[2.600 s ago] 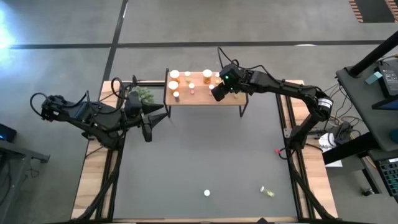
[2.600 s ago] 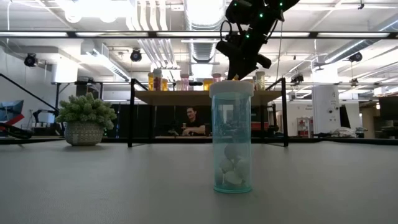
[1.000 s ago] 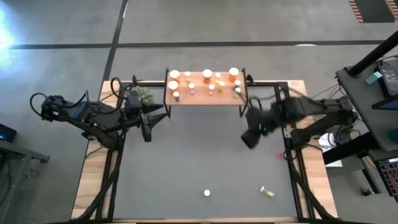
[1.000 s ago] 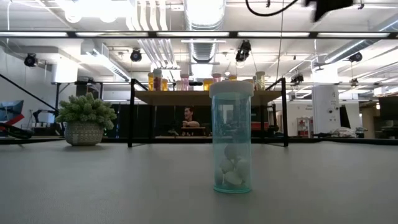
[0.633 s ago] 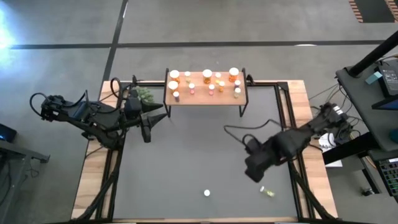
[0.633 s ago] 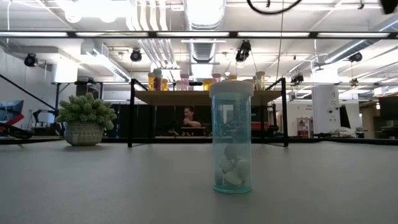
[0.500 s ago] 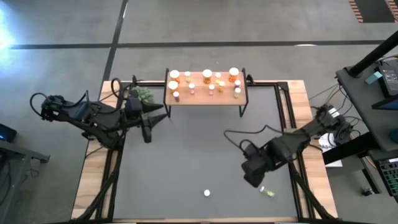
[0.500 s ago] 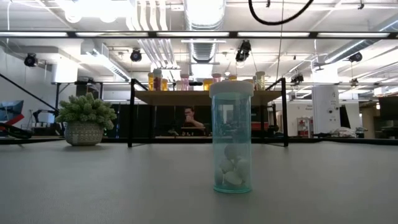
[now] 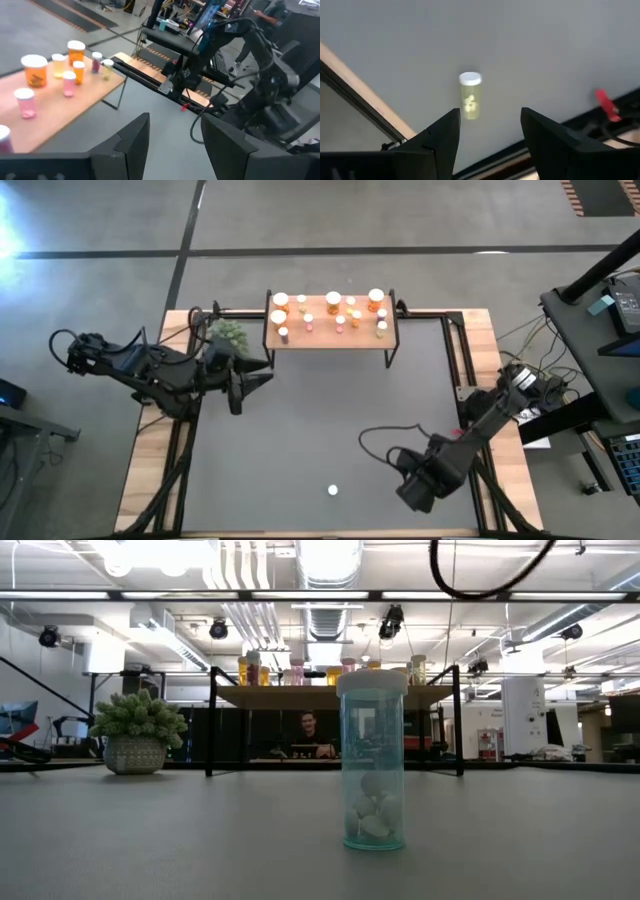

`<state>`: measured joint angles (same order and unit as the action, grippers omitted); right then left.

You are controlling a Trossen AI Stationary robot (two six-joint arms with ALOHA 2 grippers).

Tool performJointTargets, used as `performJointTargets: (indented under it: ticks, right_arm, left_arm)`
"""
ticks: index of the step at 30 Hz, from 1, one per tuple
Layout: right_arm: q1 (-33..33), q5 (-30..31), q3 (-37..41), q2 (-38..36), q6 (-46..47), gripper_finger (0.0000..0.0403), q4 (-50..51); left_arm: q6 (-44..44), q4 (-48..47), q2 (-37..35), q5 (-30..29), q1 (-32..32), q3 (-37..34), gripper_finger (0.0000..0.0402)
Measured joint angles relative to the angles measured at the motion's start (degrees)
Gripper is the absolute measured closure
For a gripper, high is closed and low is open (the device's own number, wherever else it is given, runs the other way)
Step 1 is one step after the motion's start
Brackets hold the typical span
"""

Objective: Pick and place medicine bottles onto shelf by color
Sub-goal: Put the small yellow pill bottle on the shelf

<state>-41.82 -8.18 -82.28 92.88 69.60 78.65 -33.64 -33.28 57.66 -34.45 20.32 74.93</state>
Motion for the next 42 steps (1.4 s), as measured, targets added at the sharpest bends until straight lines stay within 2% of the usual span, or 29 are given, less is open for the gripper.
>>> performJointTargets:
  ticks: [10, 17, 25, 33, 42]
  right_arm:
    - [-3.57, -1.32, 9.29, 2.18, 2.54, 0.0204, -10.68]
    - [-3.87, -3.14, 15.85, 2.06, 3.20, 0.0204, -22.79]
    - [-4.08, -3.89, 18.97, 1.64, 4.13, 0.0204, -24.16]
    - [-4.07, -4.90, 24.29, 1.73, 4.89, 0.0204, -33.00]
    - [-4.14, -3.88, 25.36, 1.69, 4.94, 0.0208, -33.34]
  left_arm:
    - [-2.06, 1.12, 3.66, 0.79, -0.02, 0.01, 0.0240]
    - [-2.08, 2.32, 5.18, 1.41, -0.02, 0.03, 0.0240]
    - [-2.13, 2.53, 5.30, 1.44, -0.02, 0.01, 0.0240]
    - [-2.17, 3.06, 5.30, 1.46, -0.03, 0.02, 0.0240]
    - [-2.11, 2.88, 5.30, 1.46, -0.05, 0.01, 0.0240]
